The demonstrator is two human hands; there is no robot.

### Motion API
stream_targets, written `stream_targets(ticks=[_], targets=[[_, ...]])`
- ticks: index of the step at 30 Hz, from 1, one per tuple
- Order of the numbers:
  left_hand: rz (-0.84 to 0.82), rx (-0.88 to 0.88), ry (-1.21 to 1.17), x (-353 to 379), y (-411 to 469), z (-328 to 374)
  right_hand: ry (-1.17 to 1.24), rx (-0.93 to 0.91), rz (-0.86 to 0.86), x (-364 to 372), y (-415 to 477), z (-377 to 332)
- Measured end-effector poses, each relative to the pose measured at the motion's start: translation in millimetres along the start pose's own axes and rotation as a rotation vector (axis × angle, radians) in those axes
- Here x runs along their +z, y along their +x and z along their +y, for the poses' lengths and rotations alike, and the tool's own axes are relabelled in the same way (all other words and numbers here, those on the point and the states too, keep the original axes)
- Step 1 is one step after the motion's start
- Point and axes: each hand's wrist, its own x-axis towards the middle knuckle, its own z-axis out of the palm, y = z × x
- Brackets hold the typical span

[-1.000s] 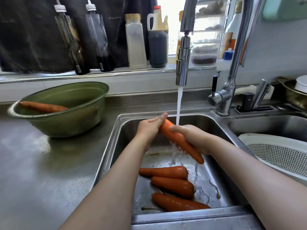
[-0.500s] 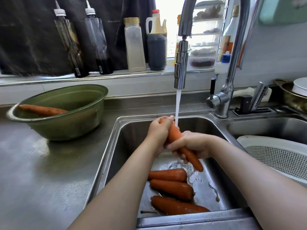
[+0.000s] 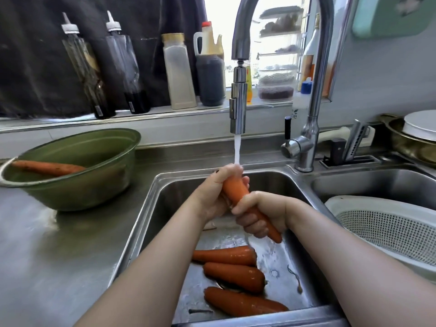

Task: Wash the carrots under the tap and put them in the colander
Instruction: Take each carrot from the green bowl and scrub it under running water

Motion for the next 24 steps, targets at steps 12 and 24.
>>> stream_targets(ticks=[12,24], targets=[[0.825,0.151,0.022,47,39,4,-0.537,-0.247,0.773,17,18,-4],[0.255,0.178,0.574,41,24,-11,-0.103,-0.204,0.549,-7,-4,9]])
